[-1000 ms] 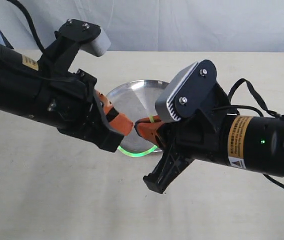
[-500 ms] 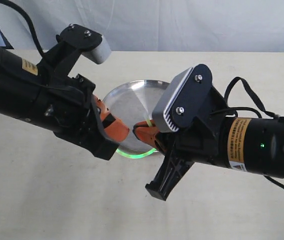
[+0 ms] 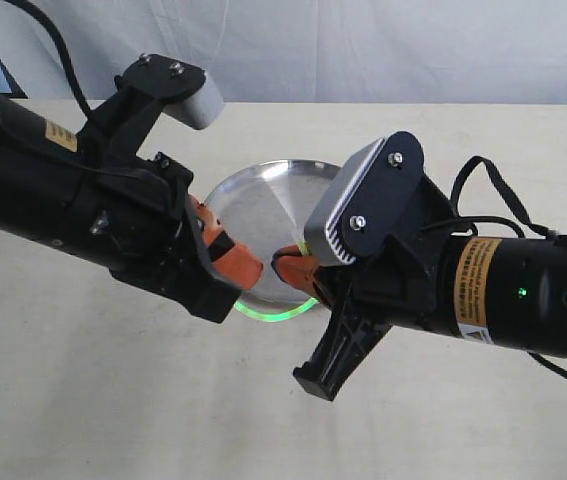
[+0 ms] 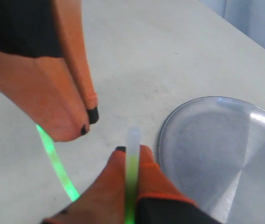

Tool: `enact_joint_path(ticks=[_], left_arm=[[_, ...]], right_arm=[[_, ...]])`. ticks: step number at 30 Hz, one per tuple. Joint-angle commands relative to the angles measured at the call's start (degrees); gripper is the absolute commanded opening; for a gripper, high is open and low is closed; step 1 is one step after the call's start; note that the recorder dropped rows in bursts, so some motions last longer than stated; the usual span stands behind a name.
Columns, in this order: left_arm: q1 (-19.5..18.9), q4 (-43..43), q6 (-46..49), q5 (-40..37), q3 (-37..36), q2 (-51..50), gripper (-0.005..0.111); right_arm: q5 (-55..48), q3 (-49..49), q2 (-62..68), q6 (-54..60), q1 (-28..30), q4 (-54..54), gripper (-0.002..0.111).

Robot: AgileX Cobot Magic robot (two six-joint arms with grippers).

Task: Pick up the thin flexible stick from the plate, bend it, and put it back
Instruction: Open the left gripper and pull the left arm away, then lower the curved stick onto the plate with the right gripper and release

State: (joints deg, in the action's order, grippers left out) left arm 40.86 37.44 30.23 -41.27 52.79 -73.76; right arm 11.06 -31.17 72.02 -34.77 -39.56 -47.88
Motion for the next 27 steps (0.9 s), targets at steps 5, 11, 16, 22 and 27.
enact_joint_path(ticks=[5, 11, 16, 22, 27], left_arm=[[0.38, 0.19, 0.19, 3.81, 0.01, 0.09, 0.0], [-0.11, -5.81, -3.6, 5.04, 0.01, 0.09, 0.016], [-3.08, -17.33, -13.32, 3.14, 0.01, 0.09, 0.041], [-7.93, -35.09, -32.21, 3.7, 0.01, 0.79, 0.05], [-10.88, -45.73, -44.13, 3.75, 0.01, 2.9, 0.034]], right_arm=[[-2.02, 0.01, 0.29, 0.26, 0.12, -0.4, -0.001], [-4.65, 0.01, 0.29, 0.26, 0.12, 0.53, -0.001], [-6.85, 0.01, 0.29, 0.26, 0.12, 3.89, -0.001], [-8.29, -1.02, 0.53, 0.26, 0.12, 10.45, -0.001], [-8.84, -6.69, 4.89, 0.26, 1.18, 12.08, -0.001]])
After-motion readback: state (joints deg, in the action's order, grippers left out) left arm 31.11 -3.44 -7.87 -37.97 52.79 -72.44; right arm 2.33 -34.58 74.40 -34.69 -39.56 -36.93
